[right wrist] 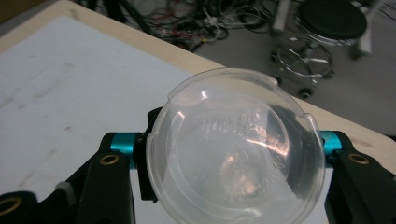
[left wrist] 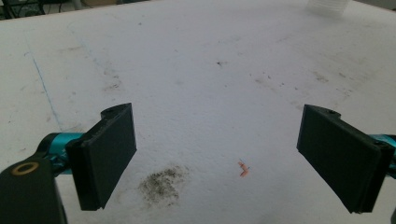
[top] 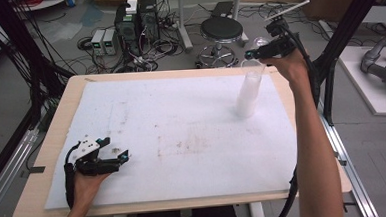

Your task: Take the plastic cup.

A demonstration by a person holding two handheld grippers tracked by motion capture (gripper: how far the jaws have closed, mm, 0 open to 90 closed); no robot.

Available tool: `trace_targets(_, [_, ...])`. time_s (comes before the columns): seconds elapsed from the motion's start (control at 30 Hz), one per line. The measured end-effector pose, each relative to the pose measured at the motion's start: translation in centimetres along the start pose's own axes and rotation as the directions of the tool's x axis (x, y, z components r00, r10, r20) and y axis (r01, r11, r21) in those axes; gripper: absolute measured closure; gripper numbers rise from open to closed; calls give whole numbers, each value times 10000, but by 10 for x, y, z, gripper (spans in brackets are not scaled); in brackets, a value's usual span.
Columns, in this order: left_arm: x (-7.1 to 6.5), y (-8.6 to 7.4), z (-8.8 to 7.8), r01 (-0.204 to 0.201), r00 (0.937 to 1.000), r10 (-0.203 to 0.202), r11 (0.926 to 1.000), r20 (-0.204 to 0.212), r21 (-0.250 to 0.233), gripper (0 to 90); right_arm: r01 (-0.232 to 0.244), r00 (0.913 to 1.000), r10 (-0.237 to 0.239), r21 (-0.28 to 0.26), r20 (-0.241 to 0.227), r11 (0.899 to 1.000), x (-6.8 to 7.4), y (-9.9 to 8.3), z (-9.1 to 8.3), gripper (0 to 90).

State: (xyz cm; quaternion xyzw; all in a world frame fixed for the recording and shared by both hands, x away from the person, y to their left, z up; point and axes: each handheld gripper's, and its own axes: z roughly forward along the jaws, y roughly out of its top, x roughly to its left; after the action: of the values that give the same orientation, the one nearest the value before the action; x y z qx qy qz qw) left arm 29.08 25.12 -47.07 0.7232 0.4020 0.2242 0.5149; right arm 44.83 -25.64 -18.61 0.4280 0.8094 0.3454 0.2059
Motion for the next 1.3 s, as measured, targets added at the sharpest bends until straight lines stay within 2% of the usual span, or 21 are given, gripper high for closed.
trace_targets(0.03, [0,0,0,0,10000,0,10000,0,0,117,0,10000,0,0,0,10000,0,0,0,421])
trace_targets(0.07, [-1,0,0,-24,10000,24,10000,-32,-18,117,325,9974,-342,-279,-638,9991,11,-5,-4,421])
trace_targets(0.17, [-2,0,0,-121,9999,121,9999,-77,-21,117,765,9876,-869,-824,-1307,9937,27,-15,-9,420])
trace_targets(0.43, [-1,0,-1,-55,10000,55,10000,-47,-73,117,1579,9542,-1931,-1636,-2287,9738,56,-46,-13,420])
trace_targets(0.47, [-1,0,-1,-81,10000,81,9999,-49,-61,117,1749,9418,-2184,-1820,-2556,9676,64,-55,-14,420])
trace_targets(0.5, [-1,0,-1,-81,10000,81,9999,-49,-61,117,1749,9418,-2184,-1820,-2556,9676,64,-55,-14,420])
trace_targets(0.53, [-1,0,0,-95,9999,95,9999,-38,-52,117,1911,9262,-2459,-2064,-2858,9596,72,-63,-13,419])
trace_targets(0.57, [-1,0,0,-95,9999,95,9999,-38,-52,117,1911,9262,-2459,-2064,-2858,9596,72,-63,-13,419])
trace_targets(0.6, [-1,0,0,-89,10000,89,9999,-32,-53,117,2004,9170,-2625,-2221,-3004,9542,76,-66,-12,417])
trace_targets(0.63, [-1,0,0,-61,10000,61,10000,-28,-33,117,2127,8971,-2908,-2518,-3326,9441,84,-73,-10,417])
trace_targets(0.73, [-1,0,0,-40,10000,40,10000,-43,-15,117,2284,8693,-3246,-2796,-3728,9326,97,-83,-3,417])
trace_targets(0.77, [-1,0,0,-40,10000,40,10000,-43,-15,117,2284,8693,-3246,-2796,-3728,9326,97,-83,-3,417])
trace_targets(0.8, [0,0,0,-22,10000,21,10000,-30,-30,117,2356,8504,-3410,-2896,-4007,9277,106,-90,3,417])
trace_targets(0.87, [0,0,0,35,10000,-35,10000,-27,-53,117,2480,8361,-3585,-2969,-4151,9222,113,-95,10,418])
trace_targets(0.9, [0,0,0,35,10000,-35,10000,-27,-53,117,2480,8361,-3585,-2969,-4151,9222,113,-95,10,418])
trace_targets(1.0, [0,0,0,-39,10000,39,10000,17,-24,117,2495,8065,-3765,-3149,-4559,9157,126,-106,20,418])
trace_targets(1.1, [0,0,0,-41,10000,41,10000,68,-33,119,2498,7973,-3875,-3314,-4627,9098,130,-112,26,418])
trace_targets(1.17, [0,0,-1,-34,10000,35,10000,72,-61,119,2333,7833,-3944,-3608,-4805,9030,135,-121,35,419])
trace_targets(1.23, [0,0,-1,-37,10000,38,10000,74,-65,119,2241,7771,-3899,-3617,-4941,9050,137,-123,38,419])
trace_targets(1.27, [0,0,-1,-30,10000,30,10000,81,-55,119,2291,7631,-4036,-3727,-5048,8992,143,-127,44,419])
trace_targets(1.3, [0,0,-1,-37,10000,38,10000,72,-57,119,2296,7590,-4069,-3759,-5082,8978,146,-128,46,419])
